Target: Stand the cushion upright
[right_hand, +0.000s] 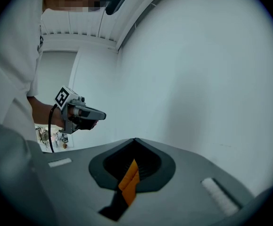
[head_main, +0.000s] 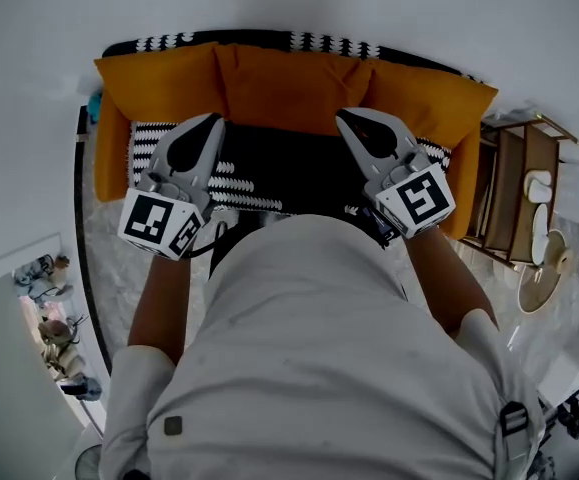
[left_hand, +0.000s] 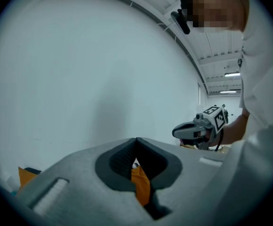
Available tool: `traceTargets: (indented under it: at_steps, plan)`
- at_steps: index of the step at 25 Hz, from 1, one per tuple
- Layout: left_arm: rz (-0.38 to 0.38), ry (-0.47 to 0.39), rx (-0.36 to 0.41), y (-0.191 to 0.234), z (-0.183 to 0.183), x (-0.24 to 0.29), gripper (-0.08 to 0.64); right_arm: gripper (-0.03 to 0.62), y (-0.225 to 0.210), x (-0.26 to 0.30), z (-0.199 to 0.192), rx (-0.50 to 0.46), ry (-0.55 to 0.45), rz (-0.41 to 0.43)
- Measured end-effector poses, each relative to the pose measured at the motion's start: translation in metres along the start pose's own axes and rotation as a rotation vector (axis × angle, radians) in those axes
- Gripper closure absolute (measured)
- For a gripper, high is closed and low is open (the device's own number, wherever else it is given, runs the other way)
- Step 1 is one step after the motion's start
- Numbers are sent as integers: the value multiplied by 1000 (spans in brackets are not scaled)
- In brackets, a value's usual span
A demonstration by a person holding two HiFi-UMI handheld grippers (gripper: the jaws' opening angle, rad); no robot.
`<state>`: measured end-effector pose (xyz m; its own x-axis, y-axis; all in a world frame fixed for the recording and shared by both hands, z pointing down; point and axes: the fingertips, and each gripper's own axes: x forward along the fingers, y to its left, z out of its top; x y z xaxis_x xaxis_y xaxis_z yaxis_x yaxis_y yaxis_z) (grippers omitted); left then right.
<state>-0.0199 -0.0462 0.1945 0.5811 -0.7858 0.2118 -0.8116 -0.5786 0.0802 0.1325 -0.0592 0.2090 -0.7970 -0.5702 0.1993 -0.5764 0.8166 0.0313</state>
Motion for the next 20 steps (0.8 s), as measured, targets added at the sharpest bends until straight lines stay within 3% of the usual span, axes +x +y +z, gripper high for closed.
traceTargets:
  at_steps: [9,15,20]
  plan:
    - [-154,-20,58,26,-4,-82,557,581,95,8,24,30,-3,-150]
    - [-275,-25,32,29,-21,-130,557,581,158,-7,25,54,13,-290]
    - [-313,-41,33,19,-20,-151,557,581,183,-36,24,58,31,-358]
